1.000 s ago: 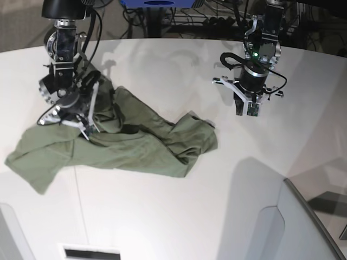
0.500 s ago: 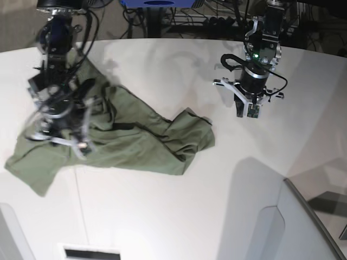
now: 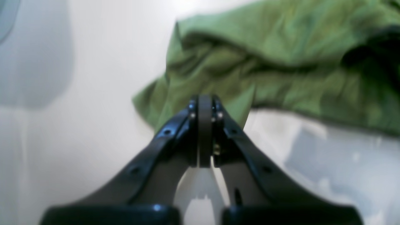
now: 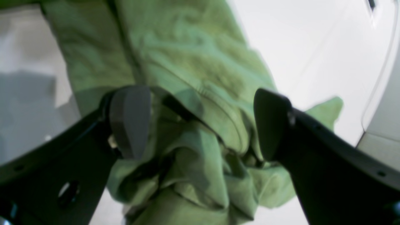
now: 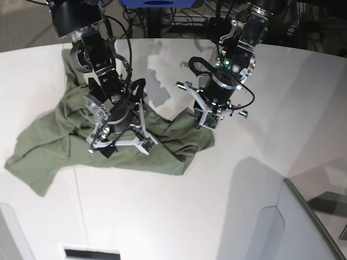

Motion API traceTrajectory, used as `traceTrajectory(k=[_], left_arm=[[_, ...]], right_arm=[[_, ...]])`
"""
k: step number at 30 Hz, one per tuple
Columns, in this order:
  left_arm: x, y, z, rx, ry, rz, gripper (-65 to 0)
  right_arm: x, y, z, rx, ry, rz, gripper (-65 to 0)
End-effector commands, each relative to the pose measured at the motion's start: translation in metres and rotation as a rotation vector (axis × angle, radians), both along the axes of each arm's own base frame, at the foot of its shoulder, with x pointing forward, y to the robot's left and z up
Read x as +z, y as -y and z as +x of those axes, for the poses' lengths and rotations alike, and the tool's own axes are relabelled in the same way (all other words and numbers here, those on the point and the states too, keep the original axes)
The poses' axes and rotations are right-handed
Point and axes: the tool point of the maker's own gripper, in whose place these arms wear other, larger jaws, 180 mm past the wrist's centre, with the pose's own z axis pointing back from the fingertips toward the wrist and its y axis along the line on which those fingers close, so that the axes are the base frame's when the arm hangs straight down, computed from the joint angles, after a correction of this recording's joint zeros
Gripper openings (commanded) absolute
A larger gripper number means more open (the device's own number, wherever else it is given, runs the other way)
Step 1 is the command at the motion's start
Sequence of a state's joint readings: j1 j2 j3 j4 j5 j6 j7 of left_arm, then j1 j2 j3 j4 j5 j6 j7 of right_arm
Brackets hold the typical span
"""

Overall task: Layout the t-shirt on the table in an organized manner, then fold the t-shirt properly
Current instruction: 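Release the shirt and regrasp a fold of it with the right gripper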

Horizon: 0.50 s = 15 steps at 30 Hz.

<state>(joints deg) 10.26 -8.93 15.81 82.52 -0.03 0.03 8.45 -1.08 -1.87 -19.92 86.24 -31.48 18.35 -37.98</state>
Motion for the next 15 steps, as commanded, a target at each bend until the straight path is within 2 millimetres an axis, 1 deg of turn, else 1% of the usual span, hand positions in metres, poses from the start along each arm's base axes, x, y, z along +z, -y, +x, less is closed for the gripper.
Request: traceTrajectory(k=[1,3,4,7,15], left_arm=[[0.013,0.002,0.008,0.000,0.052,-0.015,-65.0],[0.006,-0.004,0.001,0.003,0.032,-0.001,-65.0],[0.004,-0.016,-0.001,0.024,0.025,0.013,-65.0],[-0.001,-0.043,-0.008,0.094,0.010,0.026,-65.0],[-0.007,-0.117,-0.025,0.274,-0.018,0.082,-65.0]], right_arm=[[0.008,-0.002,0.009,-0.001,0.036,-0.002,-16.2],[0.002,-0.005,0.007,0.002,0.027,-0.008,-16.2],[-0.001,-0.005,0.005,-0.002,0.022,-0.011,-16.2],[-0.010,-0.002,0.004,-0.028,0.009,-0.017,-16.2],[-0.028,0.001,0.024,-0.007,-0.006,-0.031,-16.4]])
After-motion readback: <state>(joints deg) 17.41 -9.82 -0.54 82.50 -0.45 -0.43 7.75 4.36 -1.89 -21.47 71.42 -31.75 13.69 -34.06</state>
